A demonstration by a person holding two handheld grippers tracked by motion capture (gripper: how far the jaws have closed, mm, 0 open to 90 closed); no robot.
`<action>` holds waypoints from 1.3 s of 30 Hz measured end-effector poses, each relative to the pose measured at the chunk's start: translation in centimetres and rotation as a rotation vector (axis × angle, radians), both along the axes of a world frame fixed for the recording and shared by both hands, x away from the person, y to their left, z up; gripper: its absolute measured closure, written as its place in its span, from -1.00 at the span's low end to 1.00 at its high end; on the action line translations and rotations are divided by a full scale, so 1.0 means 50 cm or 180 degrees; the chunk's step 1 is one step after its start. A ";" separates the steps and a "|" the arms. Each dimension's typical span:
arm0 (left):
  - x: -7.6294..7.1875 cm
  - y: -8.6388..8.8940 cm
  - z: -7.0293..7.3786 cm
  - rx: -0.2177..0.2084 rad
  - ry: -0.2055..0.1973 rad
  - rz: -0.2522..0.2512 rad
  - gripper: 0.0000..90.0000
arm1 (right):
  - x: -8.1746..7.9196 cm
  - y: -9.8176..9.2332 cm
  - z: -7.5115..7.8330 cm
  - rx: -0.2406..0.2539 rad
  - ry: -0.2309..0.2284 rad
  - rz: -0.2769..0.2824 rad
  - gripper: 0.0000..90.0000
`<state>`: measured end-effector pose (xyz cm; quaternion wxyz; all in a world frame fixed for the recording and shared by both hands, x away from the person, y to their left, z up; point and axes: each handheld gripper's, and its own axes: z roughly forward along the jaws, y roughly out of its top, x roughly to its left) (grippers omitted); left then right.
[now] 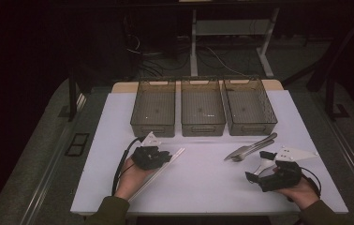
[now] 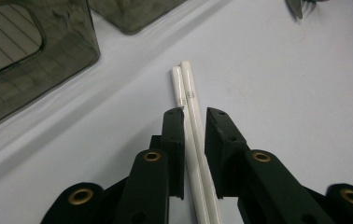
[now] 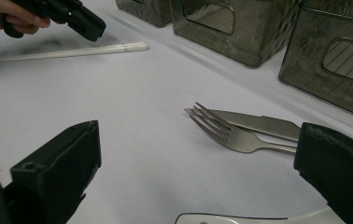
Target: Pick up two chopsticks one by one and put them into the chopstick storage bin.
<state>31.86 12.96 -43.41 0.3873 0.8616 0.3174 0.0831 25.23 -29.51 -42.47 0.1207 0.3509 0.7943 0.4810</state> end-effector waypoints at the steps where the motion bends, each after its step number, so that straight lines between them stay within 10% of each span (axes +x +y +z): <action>1: 0.000 -0.001 -0.001 0.0000 0.0024 0.0006 0.74 | 0.000 0.000 0.000 -0.0003 0.0001 0.0001 -0.98; 39: 0.004 -0.001 -0.020 0.0179 0.0135 0.0053 0.77 | 0.000 0.000 0.000 -0.0004 0.0011 0.0007 -0.98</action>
